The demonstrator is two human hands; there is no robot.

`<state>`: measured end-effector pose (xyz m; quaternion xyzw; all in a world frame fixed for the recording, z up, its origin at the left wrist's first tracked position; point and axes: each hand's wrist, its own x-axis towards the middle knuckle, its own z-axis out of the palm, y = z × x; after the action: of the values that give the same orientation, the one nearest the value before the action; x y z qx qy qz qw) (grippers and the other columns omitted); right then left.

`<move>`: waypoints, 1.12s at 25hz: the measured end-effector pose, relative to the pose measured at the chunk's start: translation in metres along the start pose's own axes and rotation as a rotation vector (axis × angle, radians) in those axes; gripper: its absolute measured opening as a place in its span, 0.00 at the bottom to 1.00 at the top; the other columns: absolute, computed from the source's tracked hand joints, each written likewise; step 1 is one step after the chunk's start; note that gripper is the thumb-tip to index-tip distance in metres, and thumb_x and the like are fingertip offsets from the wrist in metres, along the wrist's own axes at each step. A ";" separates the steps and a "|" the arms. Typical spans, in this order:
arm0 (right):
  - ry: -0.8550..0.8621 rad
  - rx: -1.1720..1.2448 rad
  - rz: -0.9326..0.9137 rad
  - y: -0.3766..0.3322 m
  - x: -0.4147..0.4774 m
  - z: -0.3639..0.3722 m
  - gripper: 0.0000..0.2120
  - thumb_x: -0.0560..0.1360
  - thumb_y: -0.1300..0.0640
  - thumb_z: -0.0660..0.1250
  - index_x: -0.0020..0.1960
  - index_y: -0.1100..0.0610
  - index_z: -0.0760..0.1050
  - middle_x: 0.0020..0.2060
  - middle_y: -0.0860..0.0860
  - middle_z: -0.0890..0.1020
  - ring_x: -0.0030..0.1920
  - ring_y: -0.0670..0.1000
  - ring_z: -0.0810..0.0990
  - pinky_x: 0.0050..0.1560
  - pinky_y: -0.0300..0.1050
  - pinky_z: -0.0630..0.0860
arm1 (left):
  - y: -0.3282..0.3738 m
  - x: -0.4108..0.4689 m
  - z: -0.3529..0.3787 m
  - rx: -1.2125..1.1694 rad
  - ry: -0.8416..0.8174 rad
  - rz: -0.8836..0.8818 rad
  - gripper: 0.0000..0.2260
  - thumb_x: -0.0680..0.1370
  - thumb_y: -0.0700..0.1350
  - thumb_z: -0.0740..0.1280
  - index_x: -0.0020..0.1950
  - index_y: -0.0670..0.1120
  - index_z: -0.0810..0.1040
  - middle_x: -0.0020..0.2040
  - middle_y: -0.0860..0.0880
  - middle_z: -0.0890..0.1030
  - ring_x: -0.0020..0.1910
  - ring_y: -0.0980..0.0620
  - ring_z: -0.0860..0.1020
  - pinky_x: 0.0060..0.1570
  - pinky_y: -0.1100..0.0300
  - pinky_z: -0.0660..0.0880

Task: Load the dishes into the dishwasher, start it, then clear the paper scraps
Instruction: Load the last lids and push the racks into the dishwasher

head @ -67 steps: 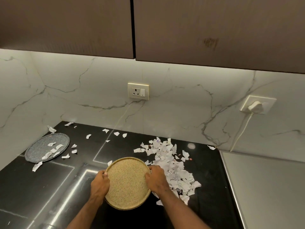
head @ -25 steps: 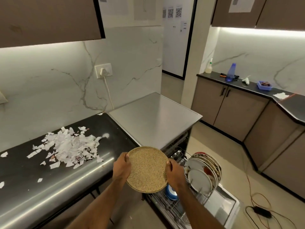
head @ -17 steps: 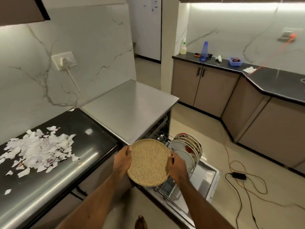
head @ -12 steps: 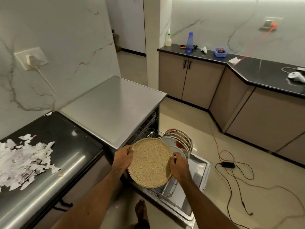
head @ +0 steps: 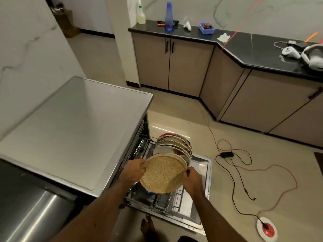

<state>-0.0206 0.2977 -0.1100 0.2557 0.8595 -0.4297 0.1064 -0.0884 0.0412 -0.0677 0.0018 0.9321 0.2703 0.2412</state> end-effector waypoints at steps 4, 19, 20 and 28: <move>-0.051 -0.081 0.006 0.023 0.030 0.021 0.08 0.81 0.62 0.62 0.51 0.52 0.78 0.43 0.49 0.82 0.43 0.50 0.80 0.39 0.43 0.73 | 0.005 0.050 0.021 0.199 -0.122 0.094 0.12 0.81 0.42 0.63 0.59 0.51 0.84 0.50 0.49 0.85 0.45 0.53 0.80 0.50 0.58 0.81; -0.064 -0.105 0.009 0.143 0.198 0.116 0.14 0.83 0.61 0.62 0.62 0.48 0.81 0.47 0.47 0.82 0.43 0.45 0.78 0.41 0.34 0.69 | -0.045 0.259 0.184 0.234 -0.129 0.116 0.13 0.80 0.40 0.62 0.54 0.54 0.83 0.46 0.52 0.82 0.38 0.57 0.78 0.38 0.65 0.77; -0.056 -0.103 0.004 0.150 0.210 0.122 0.14 0.84 0.60 0.62 0.63 0.48 0.81 0.48 0.47 0.82 0.45 0.45 0.78 0.42 0.33 0.69 | -0.051 0.273 0.195 0.219 -0.107 0.127 0.13 0.80 0.40 0.61 0.54 0.54 0.82 0.48 0.52 0.82 0.40 0.57 0.78 0.40 0.66 0.77; -0.122 -0.111 0.022 0.165 0.257 0.135 0.12 0.85 0.58 0.61 0.63 0.49 0.80 0.47 0.47 0.82 0.43 0.43 0.79 0.40 0.33 0.70 | -0.060 0.322 0.228 0.216 -0.105 0.082 0.12 0.83 0.38 0.62 0.62 0.48 0.80 0.51 0.49 0.81 0.44 0.55 0.78 0.45 0.62 0.78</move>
<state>-0.1555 0.3621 -0.4084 0.2322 0.8710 -0.3948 0.1775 -0.2625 0.1474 -0.4103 0.0801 0.9410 0.1775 0.2766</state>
